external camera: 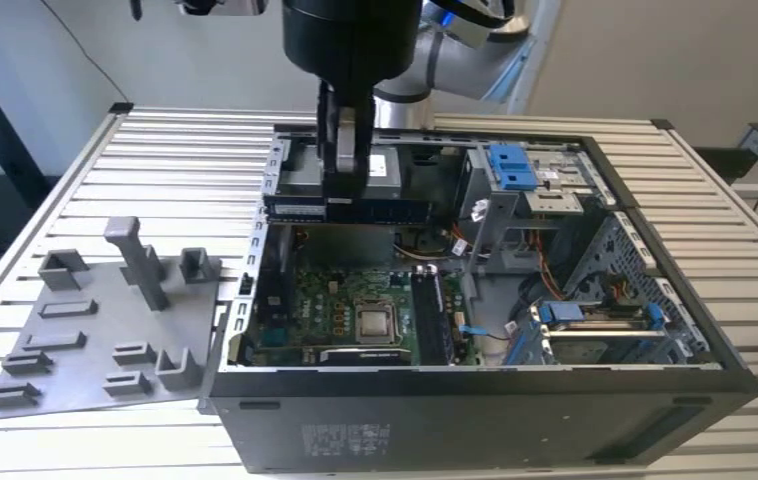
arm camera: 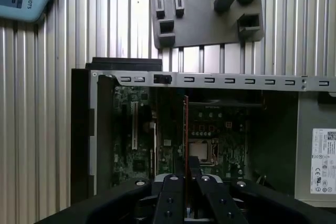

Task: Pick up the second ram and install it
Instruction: 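Pick up the second ram and move it above second insertion slot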

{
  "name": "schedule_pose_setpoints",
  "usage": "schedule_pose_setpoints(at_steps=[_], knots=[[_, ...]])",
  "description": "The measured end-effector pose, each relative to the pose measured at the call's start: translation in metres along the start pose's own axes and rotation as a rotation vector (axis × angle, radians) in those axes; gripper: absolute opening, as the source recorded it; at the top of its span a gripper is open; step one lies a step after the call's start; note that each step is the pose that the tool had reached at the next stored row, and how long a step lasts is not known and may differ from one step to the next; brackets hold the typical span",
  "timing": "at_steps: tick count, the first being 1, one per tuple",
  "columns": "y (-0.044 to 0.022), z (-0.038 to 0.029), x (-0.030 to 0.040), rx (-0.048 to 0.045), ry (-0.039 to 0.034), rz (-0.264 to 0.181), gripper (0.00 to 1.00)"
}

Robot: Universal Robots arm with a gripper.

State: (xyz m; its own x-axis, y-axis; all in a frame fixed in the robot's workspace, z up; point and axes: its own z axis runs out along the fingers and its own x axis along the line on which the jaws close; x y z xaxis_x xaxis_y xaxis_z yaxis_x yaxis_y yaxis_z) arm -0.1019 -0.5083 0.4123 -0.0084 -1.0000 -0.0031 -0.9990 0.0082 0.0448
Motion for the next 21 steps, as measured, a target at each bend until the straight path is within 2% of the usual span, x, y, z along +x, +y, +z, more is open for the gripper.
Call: schedule_pose_setpoints(at_steps=[18,21], knots=[[-0.0819,-0.0037,-0.0007,-0.0002,0.0000,0.000,0.15],[-0.0915,-0.0040,-0.0008,-0.0001,-0.0003,0.004,0.15]])
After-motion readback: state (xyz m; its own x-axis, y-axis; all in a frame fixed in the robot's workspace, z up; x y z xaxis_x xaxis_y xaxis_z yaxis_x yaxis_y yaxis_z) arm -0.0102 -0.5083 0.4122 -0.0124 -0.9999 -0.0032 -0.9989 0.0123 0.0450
